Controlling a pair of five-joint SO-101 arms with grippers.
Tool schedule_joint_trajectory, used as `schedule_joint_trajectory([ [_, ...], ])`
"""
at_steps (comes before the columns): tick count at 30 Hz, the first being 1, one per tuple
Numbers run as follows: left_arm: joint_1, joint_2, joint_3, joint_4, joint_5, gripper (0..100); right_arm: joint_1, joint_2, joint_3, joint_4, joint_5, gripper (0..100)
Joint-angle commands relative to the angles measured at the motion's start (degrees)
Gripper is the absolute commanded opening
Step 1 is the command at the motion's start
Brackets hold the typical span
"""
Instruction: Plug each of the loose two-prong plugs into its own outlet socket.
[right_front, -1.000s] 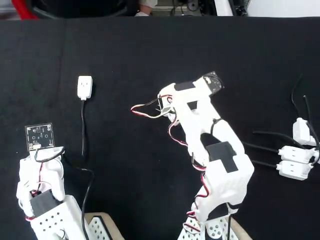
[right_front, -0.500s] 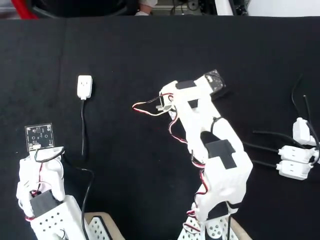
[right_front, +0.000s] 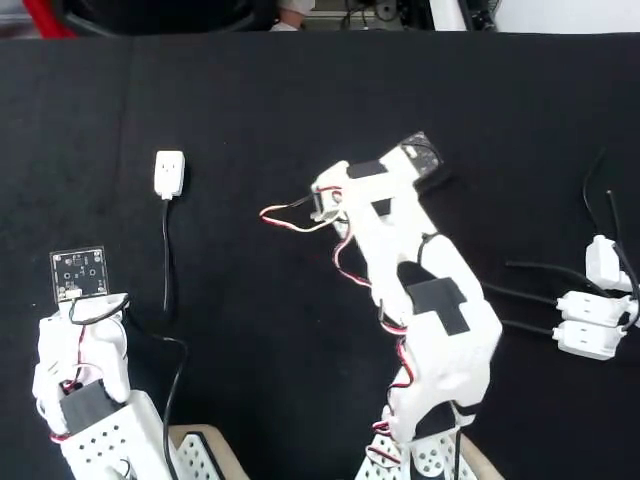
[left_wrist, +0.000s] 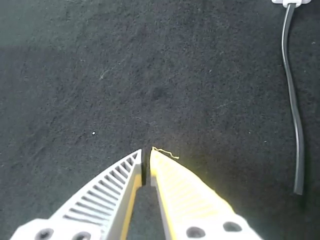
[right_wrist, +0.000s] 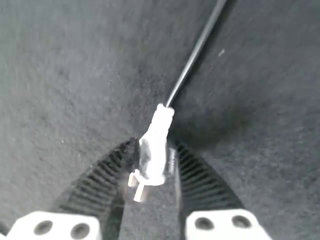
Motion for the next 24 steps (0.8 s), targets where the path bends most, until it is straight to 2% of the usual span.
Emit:
schedule_joint_trajectory([
  [1,-0.66,-0.44,1.10,0.26,0.62,4,-3.34,-0.31,-1.36,-0.18,0.44,10.3],
  [7,-0.66,-0.44,1.10,0.26,0.62,4,-3.25,-0.31,-1.45,-0.26,0.53,9.5],
  [10,-0.66,-0.44,1.10,0.26,0.62,4,-2.90,-0.40,-1.54,-0.26,0.62,0.8],
  [13,-0.66,-0.44,1.10,0.97,0.62,4,-2.29,-0.57,-1.54,-0.18,1.23,1.4],
  [17,-0.57,-0.44,1.10,1.05,0.62,4,-2.37,-0.84,-1.45,0.09,8.53,1.2],
  [24,-0.40,-0.44,1.10,1.05,0.62,4,-7.56,-3.03,-1.10,5.19,22.68,1.2],
])
